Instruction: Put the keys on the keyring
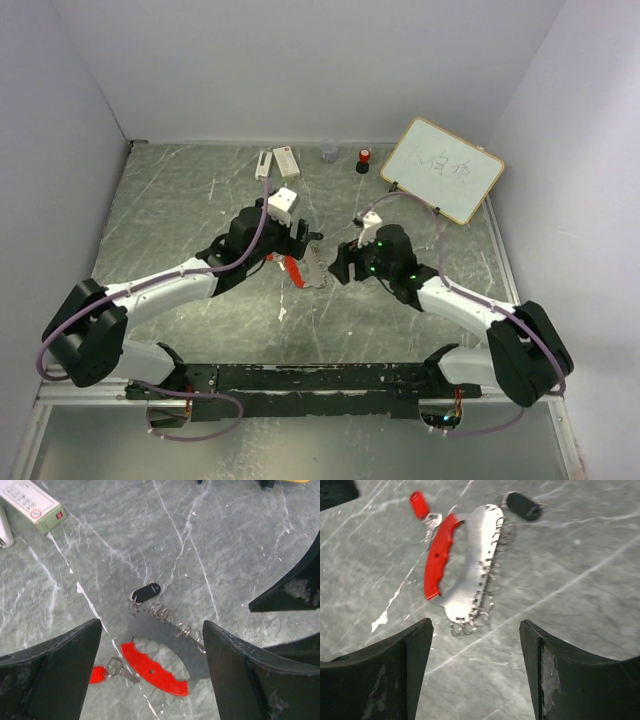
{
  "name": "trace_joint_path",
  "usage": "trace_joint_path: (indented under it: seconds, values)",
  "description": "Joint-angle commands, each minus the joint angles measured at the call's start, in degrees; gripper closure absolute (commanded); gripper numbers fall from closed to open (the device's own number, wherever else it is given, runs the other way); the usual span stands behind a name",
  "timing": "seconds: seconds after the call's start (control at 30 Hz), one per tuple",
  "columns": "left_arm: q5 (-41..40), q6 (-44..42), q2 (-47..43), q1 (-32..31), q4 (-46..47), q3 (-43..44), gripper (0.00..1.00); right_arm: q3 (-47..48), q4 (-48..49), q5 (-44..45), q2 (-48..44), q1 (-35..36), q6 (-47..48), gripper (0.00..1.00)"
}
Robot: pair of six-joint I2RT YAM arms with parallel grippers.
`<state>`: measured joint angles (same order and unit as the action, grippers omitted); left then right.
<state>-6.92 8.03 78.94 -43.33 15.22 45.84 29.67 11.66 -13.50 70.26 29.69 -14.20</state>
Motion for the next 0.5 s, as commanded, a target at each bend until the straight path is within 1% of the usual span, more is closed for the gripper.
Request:
trace_joint_path:
  seconds: [0.0,0.13,0.27,0.47]
  values:
    - [-2.0,4.9,-2.6,-0.3,4.0,-2.6,0.1,4.7,-3.2,2.0,3.8,5.8,2.7,0.31]
    - [-2.9,6.3,-3.7,-0.1,5.7,-4.9,0.17,5.3,-2.0,5.0,7.5,7.3,1.6,0.37]
    - [-3.4,6.7,-4.8,-0.1,6.2,-6.0,0.21,6.6,-0.6,7.8,10.6,7.4,1.3,0.44]
    - [-3.6,6.9,-5.1,-0.1,6.9,-7.0,0.22,11.5,0.3,9.0,17.0,7.3,2.1,0.48]
